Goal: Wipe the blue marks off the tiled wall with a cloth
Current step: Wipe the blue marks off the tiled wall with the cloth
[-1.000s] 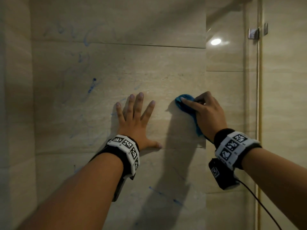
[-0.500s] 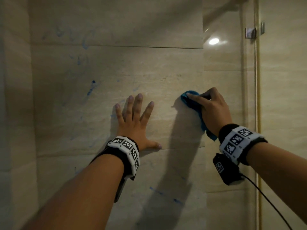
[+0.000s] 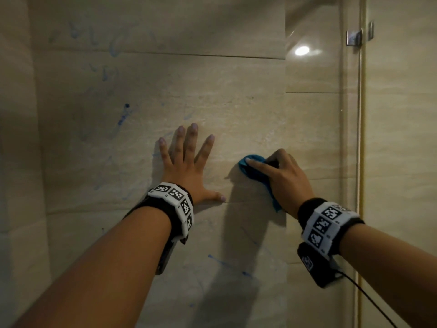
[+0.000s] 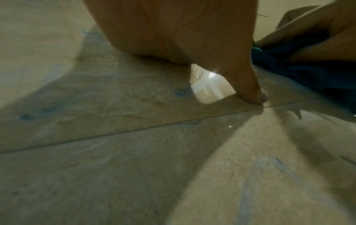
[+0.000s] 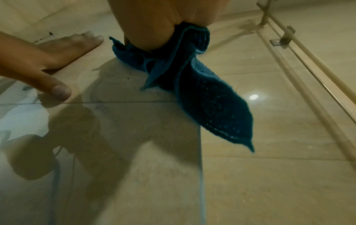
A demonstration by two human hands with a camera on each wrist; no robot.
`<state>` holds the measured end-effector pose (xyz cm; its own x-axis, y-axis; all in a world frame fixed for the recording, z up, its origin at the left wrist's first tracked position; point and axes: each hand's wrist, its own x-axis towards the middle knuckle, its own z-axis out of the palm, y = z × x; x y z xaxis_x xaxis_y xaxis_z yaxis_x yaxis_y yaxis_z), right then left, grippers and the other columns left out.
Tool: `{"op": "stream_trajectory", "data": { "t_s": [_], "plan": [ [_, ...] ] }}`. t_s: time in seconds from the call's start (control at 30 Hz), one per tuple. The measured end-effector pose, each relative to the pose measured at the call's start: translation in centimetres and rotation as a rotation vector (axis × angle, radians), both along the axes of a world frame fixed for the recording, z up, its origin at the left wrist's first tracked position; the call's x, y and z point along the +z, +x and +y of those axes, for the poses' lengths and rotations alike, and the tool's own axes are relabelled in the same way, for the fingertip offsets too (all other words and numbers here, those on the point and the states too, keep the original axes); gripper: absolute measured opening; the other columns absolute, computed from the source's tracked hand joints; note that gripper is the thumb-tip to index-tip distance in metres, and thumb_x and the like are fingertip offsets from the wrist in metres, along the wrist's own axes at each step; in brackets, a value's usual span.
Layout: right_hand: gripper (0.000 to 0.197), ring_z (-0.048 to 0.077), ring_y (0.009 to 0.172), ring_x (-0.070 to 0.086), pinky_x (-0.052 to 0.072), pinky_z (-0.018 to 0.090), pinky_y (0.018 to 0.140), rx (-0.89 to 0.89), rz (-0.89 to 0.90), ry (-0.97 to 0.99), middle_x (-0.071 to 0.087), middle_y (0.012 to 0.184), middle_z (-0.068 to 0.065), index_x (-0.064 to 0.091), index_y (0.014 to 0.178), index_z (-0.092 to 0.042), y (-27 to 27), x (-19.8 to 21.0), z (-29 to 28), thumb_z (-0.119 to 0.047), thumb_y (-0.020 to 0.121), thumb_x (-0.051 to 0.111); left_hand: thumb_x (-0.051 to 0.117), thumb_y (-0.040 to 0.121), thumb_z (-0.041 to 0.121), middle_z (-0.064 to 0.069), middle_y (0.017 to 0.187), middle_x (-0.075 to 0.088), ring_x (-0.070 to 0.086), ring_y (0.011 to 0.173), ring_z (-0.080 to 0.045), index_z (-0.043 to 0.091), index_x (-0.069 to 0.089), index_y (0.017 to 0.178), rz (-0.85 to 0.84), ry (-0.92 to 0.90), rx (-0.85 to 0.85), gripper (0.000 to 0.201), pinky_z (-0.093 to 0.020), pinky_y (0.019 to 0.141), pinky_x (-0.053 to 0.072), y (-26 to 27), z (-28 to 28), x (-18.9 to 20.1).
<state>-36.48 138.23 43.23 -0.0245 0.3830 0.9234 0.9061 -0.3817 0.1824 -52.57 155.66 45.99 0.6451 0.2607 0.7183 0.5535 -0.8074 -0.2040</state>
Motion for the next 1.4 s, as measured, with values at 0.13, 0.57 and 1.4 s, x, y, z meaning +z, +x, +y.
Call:
{"op": "stream_trajectory", "data": {
  "t_s": [0.13, 0.57, 1.4],
  "plan": [
    [0.044, 0.036, 0.078, 0.056, 0.035, 0.027, 0.063, 0.028, -0.088, 0.093, 0.056, 0.098, 0.019, 0.064, 0.122, -0.013, -0.5, 2.0, 1.3, 0.001, 0.08, 0.059, 0.049, 0.052, 0.092, -0.007, 0.137, -0.055, -0.044, 0.131, -0.035, 0.031, -0.05, 0.128, -0.007, 0.006, -0.004, 0.139, -0.062, 0.101, -0.027, 0.1, 0.1, 0.0],
    [0.052, 0.024, 0.086, 0.044, 0.052, 0.033, 0.064, 0.155, -0.125, -0.102, 0.05, 0.101, 0.008, 0.067, 0.116, -0.026, 0.1, -2.1, 1.1, -0.008, 0.069, 0.083, 0.051, 0.055, 0.09, -0.007, 0.14, -0.052, -0.051, 0.123, -0.032, 0.031, -0.046, 0.132, -0.008, 0.028, -0.014, 0.137, -0.06, 0.098, -0.03, 0.1, 0.3, -0.1],
    [0.035, 0.025, 0.088, 0.058, 0.05, 0.049, 0.069, 0.074, 0.223, 0.031, 0.056, 0.095, 0.01, 0.055, 0.079, -0.018, 0.8, 2.4, -1.8, -0.043, 0.073, 0.078, 0.045, 0.048, 0.096, -0.009, 0.141, -0.051, -0.04, 0.134, -0.035, 0.03, -0.046, 0.132, -0.021, 0.05, 0.008, 0.141, -0.065, 0.107, -0.016, 0.3, 0.5, -0.3]
  ]
}}
